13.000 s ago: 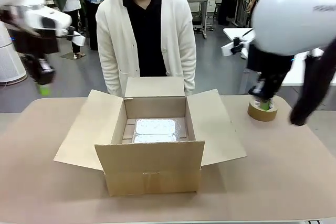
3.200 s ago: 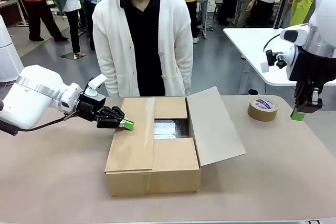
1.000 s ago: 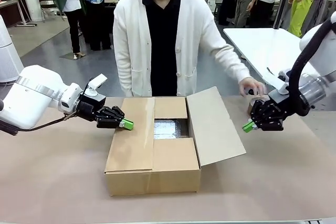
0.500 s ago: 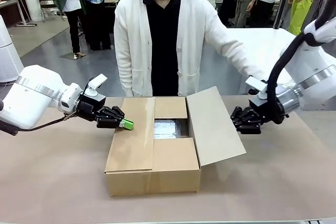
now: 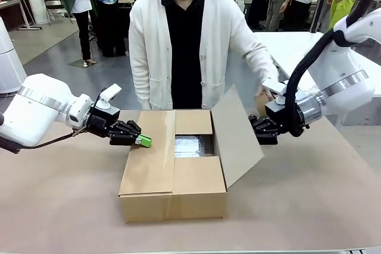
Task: Wrap the clocks to prevent damage.
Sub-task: Push the left (or right) flap of the Package Box to close it.
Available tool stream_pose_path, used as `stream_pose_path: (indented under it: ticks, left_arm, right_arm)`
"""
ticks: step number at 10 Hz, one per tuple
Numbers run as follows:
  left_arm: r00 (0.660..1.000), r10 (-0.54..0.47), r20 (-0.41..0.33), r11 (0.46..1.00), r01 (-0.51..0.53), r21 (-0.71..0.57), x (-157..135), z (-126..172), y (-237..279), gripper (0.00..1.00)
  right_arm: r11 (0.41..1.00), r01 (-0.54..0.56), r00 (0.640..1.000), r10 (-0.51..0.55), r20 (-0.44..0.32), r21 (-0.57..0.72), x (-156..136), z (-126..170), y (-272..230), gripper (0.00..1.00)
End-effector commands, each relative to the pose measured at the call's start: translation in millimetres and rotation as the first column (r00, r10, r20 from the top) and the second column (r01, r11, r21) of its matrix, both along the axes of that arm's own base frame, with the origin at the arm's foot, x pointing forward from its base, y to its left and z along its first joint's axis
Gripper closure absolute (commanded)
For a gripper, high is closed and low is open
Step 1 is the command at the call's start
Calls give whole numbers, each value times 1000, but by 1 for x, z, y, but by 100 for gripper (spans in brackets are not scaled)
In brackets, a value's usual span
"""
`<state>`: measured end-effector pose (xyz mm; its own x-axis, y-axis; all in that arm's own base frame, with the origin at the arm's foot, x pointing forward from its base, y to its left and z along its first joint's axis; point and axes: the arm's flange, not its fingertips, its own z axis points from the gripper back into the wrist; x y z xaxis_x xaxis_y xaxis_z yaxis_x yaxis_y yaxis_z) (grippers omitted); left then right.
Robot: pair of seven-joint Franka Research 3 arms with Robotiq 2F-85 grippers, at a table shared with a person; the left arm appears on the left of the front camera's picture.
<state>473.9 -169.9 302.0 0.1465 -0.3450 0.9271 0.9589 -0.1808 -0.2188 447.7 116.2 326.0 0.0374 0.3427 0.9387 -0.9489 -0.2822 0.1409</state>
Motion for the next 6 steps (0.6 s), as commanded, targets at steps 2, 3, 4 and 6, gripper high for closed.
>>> stream_pose_path:
  ticks: [2, 3, 4, 6]
  left_arm:
    - [1000, 4, 2, 1000, -4, 7, -1, -4, 0, 100]
    - [1000, 4, 2, 1000, -4, 7, -1, -4, 0, 100]
    - [1000, 4, 2, 1000, -4, 7, -1, -4, 0, 100]
    - [1000, 4, 2, 1000, -4, 7, -1, -4, 0, 100]
  right_arm:
    - [999, -28, 999, 27, -35, -39, 0, -10, 39, 99]
    - [998, -32, 999, 30, -33, -50, 4, -13, 52, 99]
    - [998, -36, 999, 34, -40, -58, 6, -17, 62, 99]
    - [996, -45, 998, 42, -51, -75, 6, -27, 74, 99]
